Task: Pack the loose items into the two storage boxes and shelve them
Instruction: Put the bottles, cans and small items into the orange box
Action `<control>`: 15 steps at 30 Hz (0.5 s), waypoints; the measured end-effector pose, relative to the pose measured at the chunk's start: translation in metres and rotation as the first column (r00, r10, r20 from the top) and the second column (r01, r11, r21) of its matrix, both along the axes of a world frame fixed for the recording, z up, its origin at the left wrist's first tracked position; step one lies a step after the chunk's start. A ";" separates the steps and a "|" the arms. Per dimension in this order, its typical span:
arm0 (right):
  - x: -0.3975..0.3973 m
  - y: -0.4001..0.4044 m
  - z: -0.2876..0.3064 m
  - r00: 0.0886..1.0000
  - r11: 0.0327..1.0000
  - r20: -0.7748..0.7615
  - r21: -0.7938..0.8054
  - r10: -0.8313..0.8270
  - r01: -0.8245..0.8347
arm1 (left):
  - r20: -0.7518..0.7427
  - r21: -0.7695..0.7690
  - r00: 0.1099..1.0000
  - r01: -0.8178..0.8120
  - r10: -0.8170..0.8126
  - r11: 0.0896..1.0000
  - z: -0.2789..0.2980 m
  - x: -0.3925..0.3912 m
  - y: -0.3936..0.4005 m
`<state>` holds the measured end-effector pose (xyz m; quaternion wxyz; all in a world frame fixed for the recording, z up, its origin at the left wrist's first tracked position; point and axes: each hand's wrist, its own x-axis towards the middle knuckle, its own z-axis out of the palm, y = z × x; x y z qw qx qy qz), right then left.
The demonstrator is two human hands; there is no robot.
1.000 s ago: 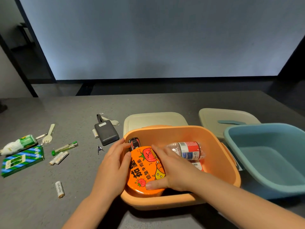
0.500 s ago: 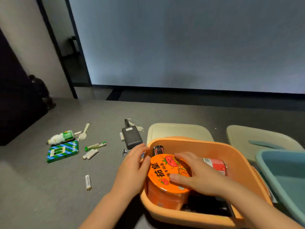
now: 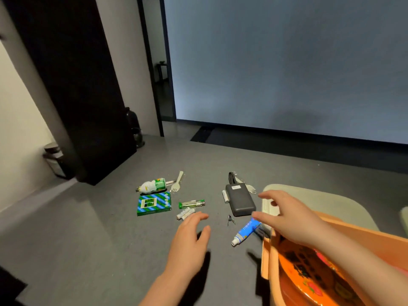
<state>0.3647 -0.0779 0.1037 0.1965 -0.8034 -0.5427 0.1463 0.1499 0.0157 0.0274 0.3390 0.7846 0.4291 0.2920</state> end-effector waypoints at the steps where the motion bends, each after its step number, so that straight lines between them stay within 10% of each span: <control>1: 0.000 0.018 -0.002 1.000 0.999 0.015 -0.038 -0.009 0.010 | -0.006 -0.005 1.000 0.010 -0.010 1.000 -0.002 -0.003 0.009; 15: 0.011 0.178 -0.094 0.879 0.807 0.184 -0.348 -0.440 0.477 | -0.070 -0.009 0.988 0.135 -0.135 0.991 -0.018 0.014 0.134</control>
